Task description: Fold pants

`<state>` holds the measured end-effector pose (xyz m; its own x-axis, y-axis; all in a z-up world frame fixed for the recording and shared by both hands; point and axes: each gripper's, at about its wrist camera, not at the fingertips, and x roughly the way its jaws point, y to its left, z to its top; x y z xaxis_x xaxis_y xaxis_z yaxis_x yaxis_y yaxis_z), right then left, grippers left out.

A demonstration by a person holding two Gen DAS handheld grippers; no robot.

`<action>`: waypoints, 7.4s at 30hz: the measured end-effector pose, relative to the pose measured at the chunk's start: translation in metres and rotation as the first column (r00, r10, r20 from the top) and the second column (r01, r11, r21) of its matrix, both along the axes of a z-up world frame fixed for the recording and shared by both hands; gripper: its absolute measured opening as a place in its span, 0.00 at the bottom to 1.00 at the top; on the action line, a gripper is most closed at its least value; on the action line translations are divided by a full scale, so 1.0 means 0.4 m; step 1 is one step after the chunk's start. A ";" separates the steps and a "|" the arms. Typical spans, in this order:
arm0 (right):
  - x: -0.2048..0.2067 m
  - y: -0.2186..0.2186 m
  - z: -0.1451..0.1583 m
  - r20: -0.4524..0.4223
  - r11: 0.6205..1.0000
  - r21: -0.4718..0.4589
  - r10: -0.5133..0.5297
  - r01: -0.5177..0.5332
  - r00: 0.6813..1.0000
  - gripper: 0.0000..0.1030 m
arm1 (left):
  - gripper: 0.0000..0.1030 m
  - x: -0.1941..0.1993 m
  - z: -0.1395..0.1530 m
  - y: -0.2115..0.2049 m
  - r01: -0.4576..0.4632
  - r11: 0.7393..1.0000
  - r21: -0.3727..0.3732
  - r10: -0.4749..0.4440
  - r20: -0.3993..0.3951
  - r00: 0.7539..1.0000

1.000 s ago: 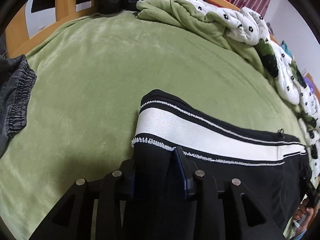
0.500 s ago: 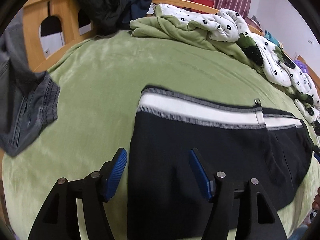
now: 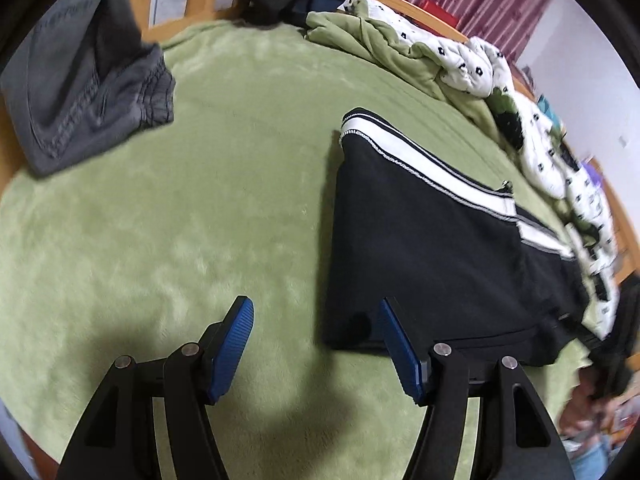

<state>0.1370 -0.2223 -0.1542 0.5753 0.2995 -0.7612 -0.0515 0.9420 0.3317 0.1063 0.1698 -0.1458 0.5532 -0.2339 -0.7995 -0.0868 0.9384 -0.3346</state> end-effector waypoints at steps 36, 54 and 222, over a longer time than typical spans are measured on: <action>0.000 -0.243 0.050 0.083 0.989 -0.050 -0.136 0.140 0.987 0.21 | 0.17 0.040 -0.037 -0.164 -0.027 0.996 0.081 0.021 0.076 0.997; -0.105 -0.324 0.077 0.140 0.968 -0.182 -0.151 0.175 0.979 0.21 | 0.13 -0.004 0.176 -0.372 0.009 0.954 0.300 -0.078 0.219 0.973; 0.198 -0.344 0.120 0.021 0.983 0.186 -0.007 0.003 1.000 0.12 | 0.11 0.237 0.097 -0.356 0.274 0.951 -0.142 -0.262 0.103 0.960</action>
<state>0.2163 -0.3598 -0.1063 0.5925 0.4320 -0.6800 -0.0562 0.8642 0.5000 0.2012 0.0274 -0.1070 0.5154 -0.4989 -0.6967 0.1946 0.8599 -0.4718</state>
